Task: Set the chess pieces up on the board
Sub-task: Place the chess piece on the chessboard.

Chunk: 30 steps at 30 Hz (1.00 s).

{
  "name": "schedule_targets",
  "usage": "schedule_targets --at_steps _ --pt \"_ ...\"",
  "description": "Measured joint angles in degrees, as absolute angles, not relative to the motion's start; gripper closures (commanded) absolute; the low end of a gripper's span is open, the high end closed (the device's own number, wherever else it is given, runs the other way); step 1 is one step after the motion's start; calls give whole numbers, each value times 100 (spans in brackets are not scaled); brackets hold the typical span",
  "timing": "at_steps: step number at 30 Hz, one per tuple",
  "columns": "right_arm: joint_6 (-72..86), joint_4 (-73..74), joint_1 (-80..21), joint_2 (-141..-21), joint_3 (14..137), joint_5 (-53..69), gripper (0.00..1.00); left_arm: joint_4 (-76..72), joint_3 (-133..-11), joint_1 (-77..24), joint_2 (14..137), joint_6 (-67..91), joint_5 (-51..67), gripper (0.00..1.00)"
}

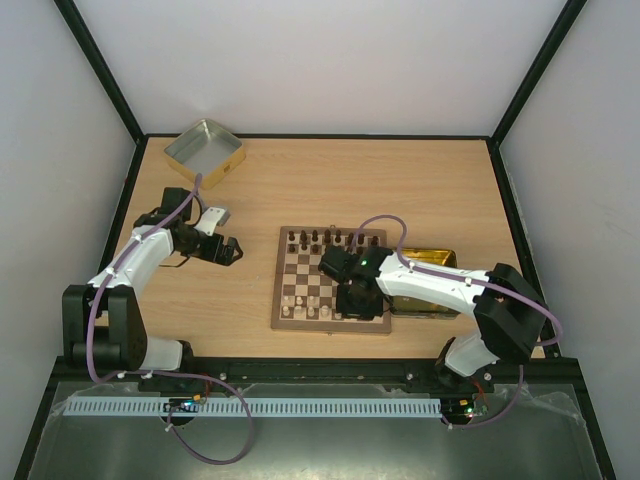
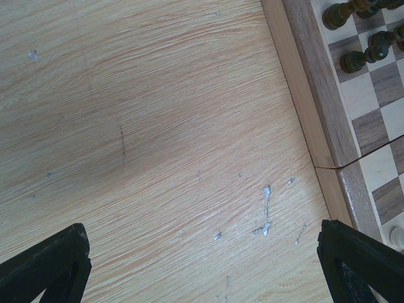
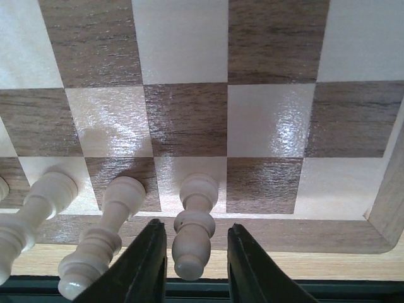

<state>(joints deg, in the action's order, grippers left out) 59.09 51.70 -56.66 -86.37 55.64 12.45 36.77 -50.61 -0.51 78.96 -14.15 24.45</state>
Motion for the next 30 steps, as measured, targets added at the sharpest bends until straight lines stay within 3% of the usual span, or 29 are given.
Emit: schedule_targets --at_steps 23,30 --pt "5887 5363 -5586 -8643 5887 757 71 3680 -5061 -27 7896 -1417 2449 2" --pt "5765 5518 -5124 -8532 5959 576 69 3680 -5061 3 7896 -1417 2453 2"
